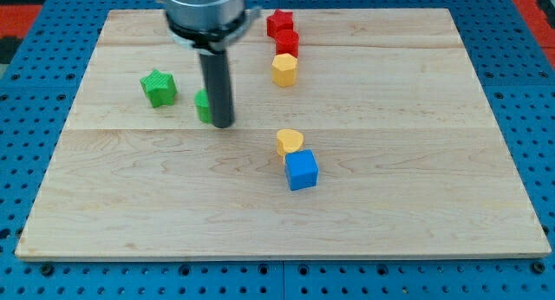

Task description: Place the yellow heart below to the yellow hexagon

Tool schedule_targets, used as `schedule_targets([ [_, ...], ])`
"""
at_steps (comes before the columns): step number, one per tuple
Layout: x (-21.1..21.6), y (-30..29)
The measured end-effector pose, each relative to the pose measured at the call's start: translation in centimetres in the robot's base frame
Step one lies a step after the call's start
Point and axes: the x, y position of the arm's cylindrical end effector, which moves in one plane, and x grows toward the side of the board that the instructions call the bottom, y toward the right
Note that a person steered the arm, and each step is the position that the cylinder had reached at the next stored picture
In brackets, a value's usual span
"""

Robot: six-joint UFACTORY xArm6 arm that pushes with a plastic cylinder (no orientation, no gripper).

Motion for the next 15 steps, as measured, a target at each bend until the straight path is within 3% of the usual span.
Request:
schedule_targets([
  [1,-0.8,-4.5],
  [3,4.4,-0.2],
  [4,7.5,4.8],
  [5,7.3,10.8],
  [7,4.7,11.9],
  [8,7.6,13.8],
  [11,-1.8,11.6],
  [12,-1.0,11.9],
  [13,2.1,17.1],
  [14,-1.7,16.8],
  [15,-4.0,12.7],
])
